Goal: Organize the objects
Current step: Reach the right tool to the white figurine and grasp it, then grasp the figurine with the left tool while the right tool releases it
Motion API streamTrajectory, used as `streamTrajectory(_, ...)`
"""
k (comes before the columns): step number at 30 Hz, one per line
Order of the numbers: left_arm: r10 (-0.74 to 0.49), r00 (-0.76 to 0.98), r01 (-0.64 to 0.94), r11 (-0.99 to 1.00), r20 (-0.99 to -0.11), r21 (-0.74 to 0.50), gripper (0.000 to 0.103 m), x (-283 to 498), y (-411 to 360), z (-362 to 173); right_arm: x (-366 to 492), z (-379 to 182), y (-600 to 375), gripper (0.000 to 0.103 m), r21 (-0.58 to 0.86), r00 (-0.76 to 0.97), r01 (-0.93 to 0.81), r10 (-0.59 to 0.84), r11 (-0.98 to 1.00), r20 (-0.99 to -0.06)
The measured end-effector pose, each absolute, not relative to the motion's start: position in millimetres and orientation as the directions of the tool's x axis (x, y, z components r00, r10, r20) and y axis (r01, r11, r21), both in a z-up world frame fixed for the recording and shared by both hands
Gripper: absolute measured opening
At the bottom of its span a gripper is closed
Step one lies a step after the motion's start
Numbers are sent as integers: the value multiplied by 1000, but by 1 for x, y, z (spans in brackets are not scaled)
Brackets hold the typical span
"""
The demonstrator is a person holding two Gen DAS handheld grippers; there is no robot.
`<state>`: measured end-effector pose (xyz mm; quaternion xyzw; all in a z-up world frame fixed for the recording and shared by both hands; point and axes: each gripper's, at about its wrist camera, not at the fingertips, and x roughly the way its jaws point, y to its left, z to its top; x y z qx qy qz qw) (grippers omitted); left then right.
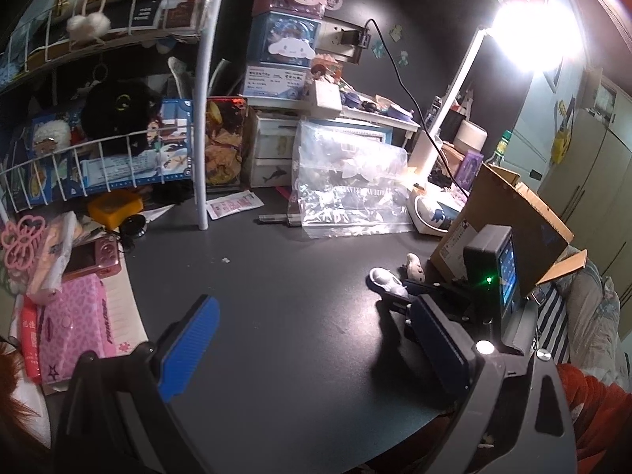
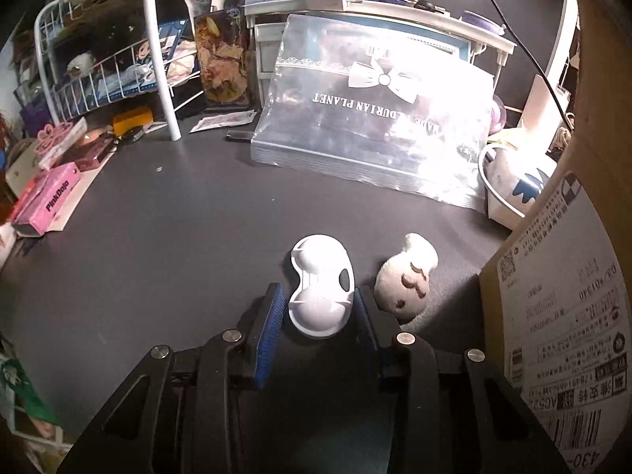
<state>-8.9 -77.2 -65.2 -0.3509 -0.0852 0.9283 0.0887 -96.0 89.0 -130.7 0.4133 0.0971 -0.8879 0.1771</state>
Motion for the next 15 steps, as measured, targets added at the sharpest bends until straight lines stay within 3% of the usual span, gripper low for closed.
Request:
streamTrajectory(11, 327, -696, -186, -942, -639, -280, 94, -8, -70, -70, -52, -96, 56, 28, 84, -475, 672, -515, -736, -714)
streamTrajectory(13, 360, -693, -205, -929, -625, -308, 79, -6, -71, -66, -40, -78, 49, 28, 93, -451, 722, -568, -685, -688)
streamTrajectory(15, 399, -688, -226, -911, -606, -343, 71, -5, -72, -60, -30, -60, 44, 28, 89, -437, 759, -607, -645, -664)
